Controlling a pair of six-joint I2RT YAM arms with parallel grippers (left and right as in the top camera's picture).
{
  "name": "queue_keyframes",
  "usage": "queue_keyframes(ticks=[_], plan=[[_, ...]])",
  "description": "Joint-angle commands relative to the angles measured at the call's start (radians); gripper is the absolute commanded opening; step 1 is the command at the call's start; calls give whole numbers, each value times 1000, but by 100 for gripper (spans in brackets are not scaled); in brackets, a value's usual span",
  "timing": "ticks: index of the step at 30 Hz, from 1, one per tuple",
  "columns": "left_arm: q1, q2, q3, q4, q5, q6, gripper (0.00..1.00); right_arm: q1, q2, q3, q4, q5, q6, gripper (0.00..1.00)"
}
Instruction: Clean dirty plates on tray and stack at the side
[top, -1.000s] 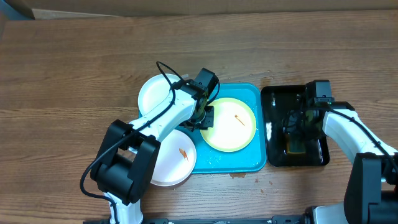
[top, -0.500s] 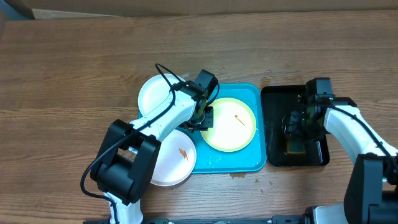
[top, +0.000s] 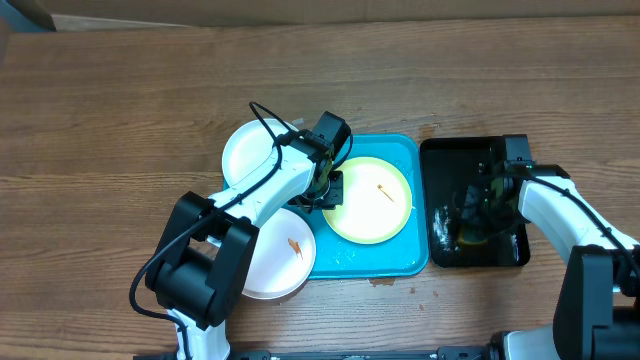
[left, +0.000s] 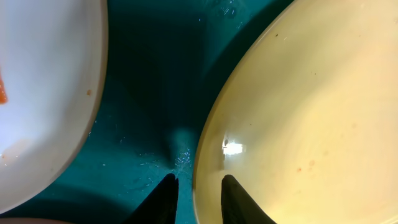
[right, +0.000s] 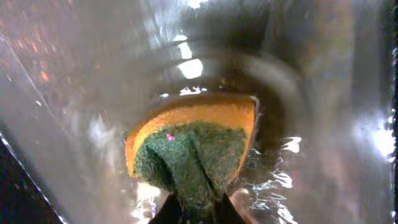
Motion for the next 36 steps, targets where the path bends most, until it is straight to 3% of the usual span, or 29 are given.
queue_keyframes(ticks=[1, 6, 13, 15, 18, 26, 29, 33, 35, 36], plan=[[-3, 18, -9, 0, -14, -11, 26, 4, -20, -5, 56, -6, -1, 22], [-3, 18, -9, 1, -14, -11, 26, 4, -20, -4, 148, -6, -1, 37], [-3, 18, -9, 1, -14, -11, 26, 4, -20, -4, 113, -6, -10, 41], [-3, 18, -9, 2, -14, -11, 28, 4, -20, -4, 114, -6, -13, 54], [-3, 18, -9, 4, -14, -11, 30, 4, -20, -4, 121, -6, -13, 63], [-3, 18, -17, 12, -14, -11, 31, 4, -20, -4, 118, -6, -13, 60], [-3, 18, -18, 12, -15, -11, 30, 4, -20, -4, 117, -7, -13, 44], [-3, 18, -18, 13, -15, -10, 32, 4, -19, -5, 117, -7, -13, 46], [-3, 18, -18, 13, -15, -10, 32, 4, -19, -5, 116, -6, -13, 56], [-3, 18, -18, 13, -15, -10, 33, 4, -19, -5, 117, -6, -13, 68]])
